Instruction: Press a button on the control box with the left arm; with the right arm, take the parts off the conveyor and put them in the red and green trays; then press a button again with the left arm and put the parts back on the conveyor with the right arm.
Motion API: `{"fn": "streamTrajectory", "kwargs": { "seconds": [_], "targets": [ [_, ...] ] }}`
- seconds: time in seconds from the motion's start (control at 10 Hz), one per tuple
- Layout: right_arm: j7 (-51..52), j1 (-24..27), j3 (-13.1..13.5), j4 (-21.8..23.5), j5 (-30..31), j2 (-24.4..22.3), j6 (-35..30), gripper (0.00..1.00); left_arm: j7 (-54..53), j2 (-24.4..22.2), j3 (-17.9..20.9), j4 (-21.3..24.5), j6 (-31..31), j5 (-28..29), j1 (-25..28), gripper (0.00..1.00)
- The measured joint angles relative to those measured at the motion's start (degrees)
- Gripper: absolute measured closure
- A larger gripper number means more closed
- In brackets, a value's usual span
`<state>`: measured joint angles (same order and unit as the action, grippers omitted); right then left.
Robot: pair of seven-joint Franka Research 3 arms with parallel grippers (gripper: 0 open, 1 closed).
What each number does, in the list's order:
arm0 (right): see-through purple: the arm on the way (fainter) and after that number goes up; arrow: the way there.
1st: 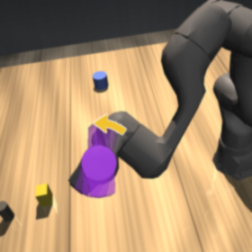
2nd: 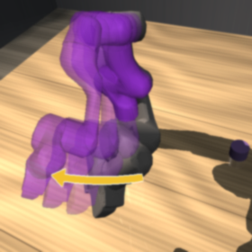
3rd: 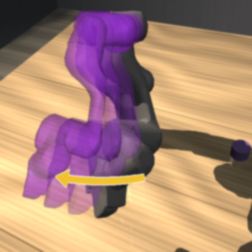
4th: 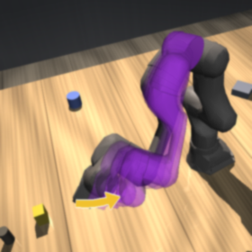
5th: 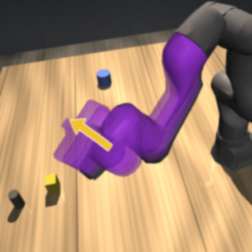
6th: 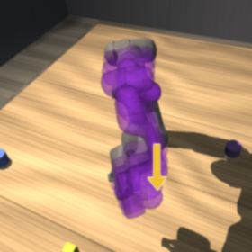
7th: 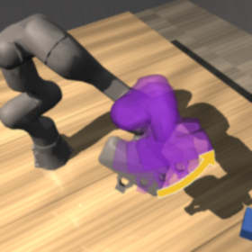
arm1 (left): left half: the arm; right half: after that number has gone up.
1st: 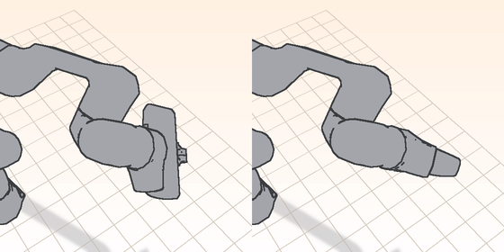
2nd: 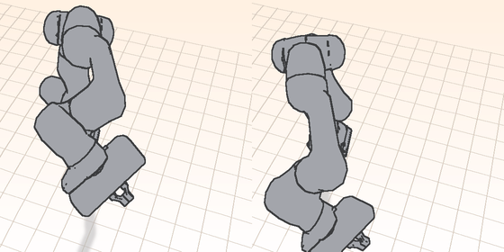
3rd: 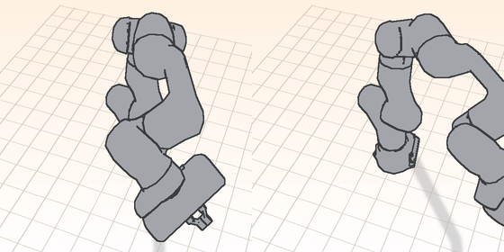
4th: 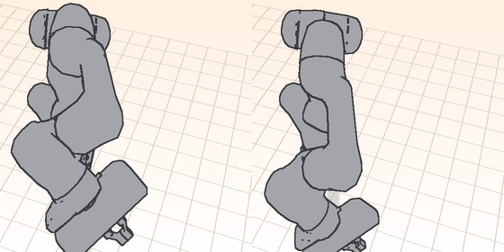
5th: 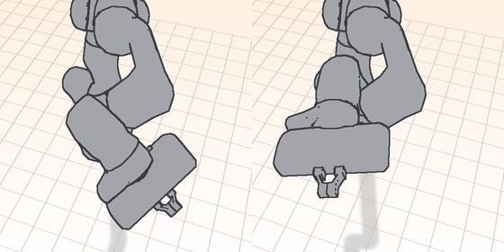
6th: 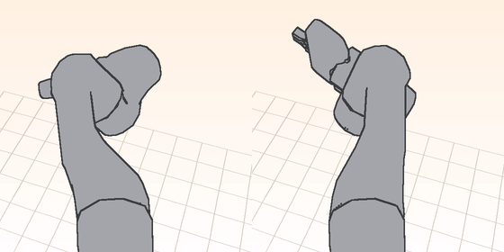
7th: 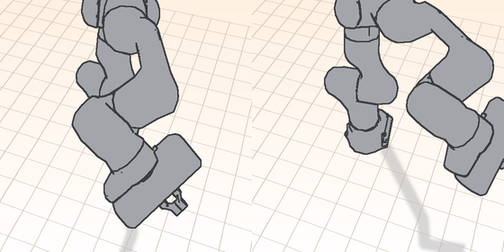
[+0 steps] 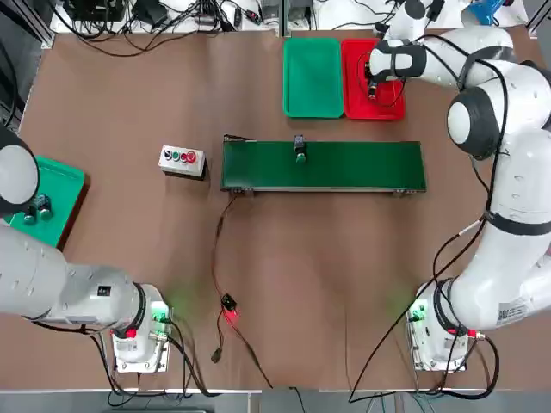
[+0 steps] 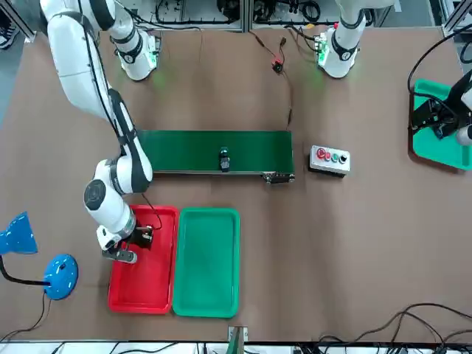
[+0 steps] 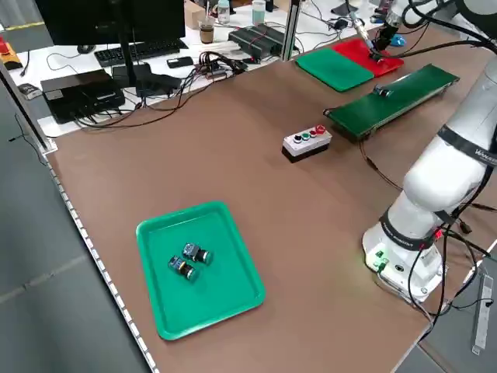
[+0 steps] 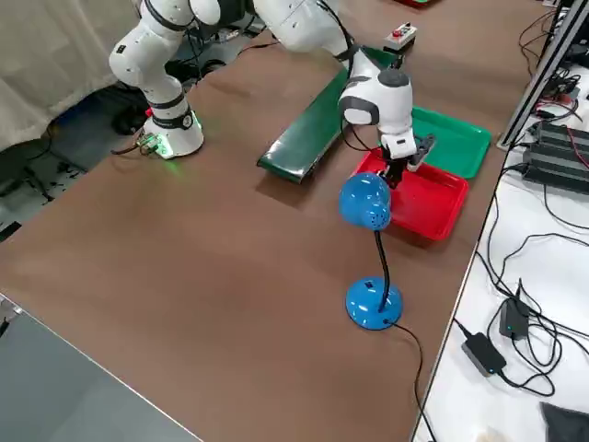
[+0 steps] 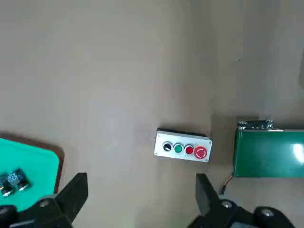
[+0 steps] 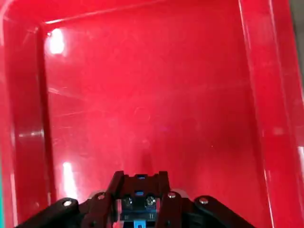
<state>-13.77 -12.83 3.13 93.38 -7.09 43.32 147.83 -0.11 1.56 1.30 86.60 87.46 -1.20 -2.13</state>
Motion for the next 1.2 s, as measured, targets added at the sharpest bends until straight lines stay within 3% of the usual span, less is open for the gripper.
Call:
{"fn": "streamTrajectory", "kwargs": {
  "seconds": [0.5, 0.7, 0.9, 1.1, 1.2],
  "targets": [
    [0.0, 0.5, 0.0, -0.7, 0.0, 1.0, 1.7, 0.65, 0.0, 0.0, 0.0, 0.0, 0.0, 0.0, 0.0, 0.0],
    [0.1, 0.4, -0.1, -0.7, 0.1, 1.3, 2.6, 0.37, 0.0, 0.0, 0.0, -0.1, 0.0, 0.0, 0.0, 0.0],
    [0.1, 0.2, -0.2, -1.3, 0.2, 1.4, 2.9, 0.25, 0.0, 0.0, 0.0, -0.1, 0.0, 0.0, 0.0, 0.0],
    [0.2, -0.9, -0.3, -2.6, 0.4, 1.1, -0.3, 0.03, 0.0, 0.0, 0.0, -0.1, 0.0, 0.0, 0.0, 0.0],
    [0.2, -1.6, -0.3, -3.2, 0.4, 0.1, -3.5, 0.01, 0.0, 0.0, 0.0, -0.1, 0.0, 0.0, 0.0, 0.0]
  ]
}}
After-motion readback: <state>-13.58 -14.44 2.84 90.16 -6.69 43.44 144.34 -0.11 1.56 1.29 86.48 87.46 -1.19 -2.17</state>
